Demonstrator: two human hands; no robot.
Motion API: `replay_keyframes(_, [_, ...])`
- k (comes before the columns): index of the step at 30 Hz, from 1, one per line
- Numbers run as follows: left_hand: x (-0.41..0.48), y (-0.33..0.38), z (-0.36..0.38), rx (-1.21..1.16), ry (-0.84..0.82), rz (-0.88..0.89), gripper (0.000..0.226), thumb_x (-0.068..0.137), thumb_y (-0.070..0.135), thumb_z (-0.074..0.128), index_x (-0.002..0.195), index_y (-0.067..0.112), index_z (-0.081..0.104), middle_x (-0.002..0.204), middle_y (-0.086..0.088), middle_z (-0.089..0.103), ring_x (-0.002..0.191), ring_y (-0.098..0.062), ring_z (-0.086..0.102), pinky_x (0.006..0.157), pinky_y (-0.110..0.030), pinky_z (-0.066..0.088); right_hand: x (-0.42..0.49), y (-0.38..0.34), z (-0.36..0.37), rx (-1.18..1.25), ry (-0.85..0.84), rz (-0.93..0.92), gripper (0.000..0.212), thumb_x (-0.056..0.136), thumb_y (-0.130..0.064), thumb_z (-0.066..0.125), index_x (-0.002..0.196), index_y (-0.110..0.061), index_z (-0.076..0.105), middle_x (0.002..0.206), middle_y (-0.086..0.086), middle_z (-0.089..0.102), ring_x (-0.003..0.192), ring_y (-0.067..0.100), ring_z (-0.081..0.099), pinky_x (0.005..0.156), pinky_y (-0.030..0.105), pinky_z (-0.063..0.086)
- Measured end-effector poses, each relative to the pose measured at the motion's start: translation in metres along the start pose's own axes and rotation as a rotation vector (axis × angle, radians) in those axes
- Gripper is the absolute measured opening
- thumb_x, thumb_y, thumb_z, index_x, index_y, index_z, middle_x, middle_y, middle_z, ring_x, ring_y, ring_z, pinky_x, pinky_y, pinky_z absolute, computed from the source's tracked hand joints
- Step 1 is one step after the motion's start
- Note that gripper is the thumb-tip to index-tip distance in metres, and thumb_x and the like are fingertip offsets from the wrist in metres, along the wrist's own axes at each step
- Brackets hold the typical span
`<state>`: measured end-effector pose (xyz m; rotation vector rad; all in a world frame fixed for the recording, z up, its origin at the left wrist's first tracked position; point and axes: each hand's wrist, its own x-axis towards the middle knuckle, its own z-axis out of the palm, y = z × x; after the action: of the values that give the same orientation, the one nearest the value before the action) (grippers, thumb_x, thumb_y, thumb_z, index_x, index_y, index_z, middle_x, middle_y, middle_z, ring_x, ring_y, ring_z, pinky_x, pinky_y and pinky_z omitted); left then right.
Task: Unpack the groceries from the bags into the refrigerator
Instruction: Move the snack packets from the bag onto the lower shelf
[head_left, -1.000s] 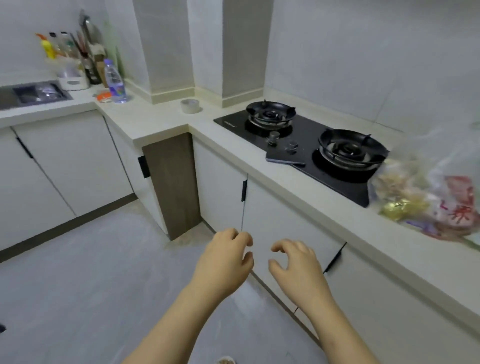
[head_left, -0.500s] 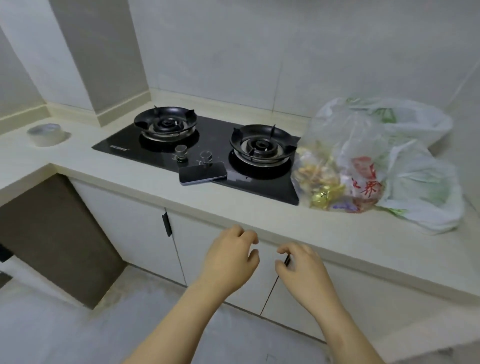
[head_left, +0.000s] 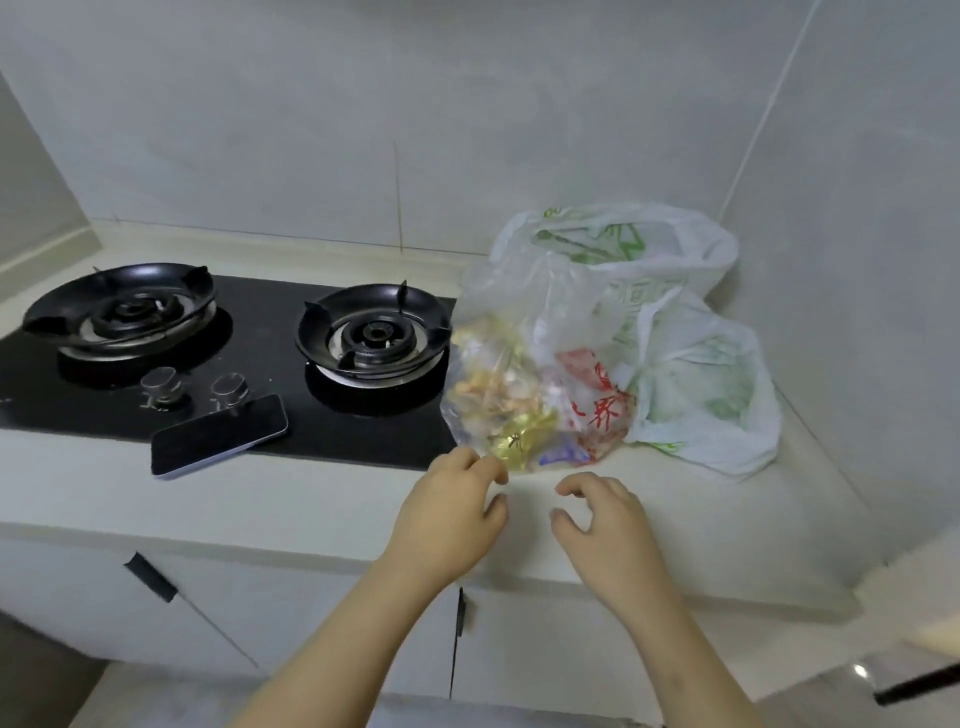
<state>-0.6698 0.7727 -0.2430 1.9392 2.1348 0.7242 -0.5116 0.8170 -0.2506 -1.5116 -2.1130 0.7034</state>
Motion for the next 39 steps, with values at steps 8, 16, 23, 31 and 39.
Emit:
replay_keyframes(8, [0.105,0.025,0.015,-0.051,0.328,0.099,0.045,0.078,0.024,0.055,0.122,0.019,0.049,0.124,-0.009,0.05,0.106,-0.029,0.054,0.081,-0.039,0.051,0.092,0.02,-0.038,0.117,0.252,-0.145,0.041,0.079,-0.015,0.064,0.119,-0.014,0.057,0.118,0.005,0.053,0.109,0.025,0.05,0.093,0.033,0.04])
replay_keyframes(16, [0.187,0.02,0.002,0.267,0.262,0.073,0.093,0.073,0.052,0.055,0.149,0.03,0.006,0.157,-0.012,0.004,0.143,-0.037,-0.001,0.111,-0.059,0.008,0.172,0.002,-0.063,-0.103,0.051,-0.209,0.09,0.081,-0.041,0.063,0.149,-0.032,0.004,0.158,-0.007,-0.006,0.144,0.019,0.001,0.114,0.04,0.01])
replay_keyframes(23, [0.204,0.001,-0.002,0.541,-0.122,0.151,0.058,0.083,0.062,0.048,0.132,0.032,0.045,0.158,0.005,-0.009,0.143,-0.026,-0.02,0.108,-0.061,-0.014,0.191,0.012,-0.039,-0.225,-0.159,-0.42,0.033,0.086,-0.041,0.038,0.106,-0.023,0.057,0.13,-0.011,0.052,0.134,0.012,0.031,0.116,0.034,0.003])
replay_keyframes(31, [0.175,-0.026,0.017,0.41,-0.207,0.22,0.084,0.08,0.075,0.012,0.09,0.013,0.067,0.112,0.006,0.06,0.107,-0.011,0.055,0.116,-0.04,0.001,0.176,0.022,-0.022,-0.218,-0.158,-0.386,0.022,0.096,-0.041,0.039,0.105,-0.026,0.053,0.077,-0.012,0.064,0.086,0.006,0.056,0.117,0.029,0.002])
replay_keyframes(39, [0.152,-0.056,0.043,-0.298,0.08,-0.017,0.068,0.08,0.078,0.013,0.045,0.021,0.027,0.045,0.004,0.031,0.048,-0.014,0.037,0.054,-0.018,0.03,0.165,0.044,-0.018,-0.321,-0.107,-0.14,0.085,0.074,-0.083,0.002,0.143,-0.038,0.023,0.059,-0.01,0.05,0.092,0.013,0.054,0.1,0.024,0.025])
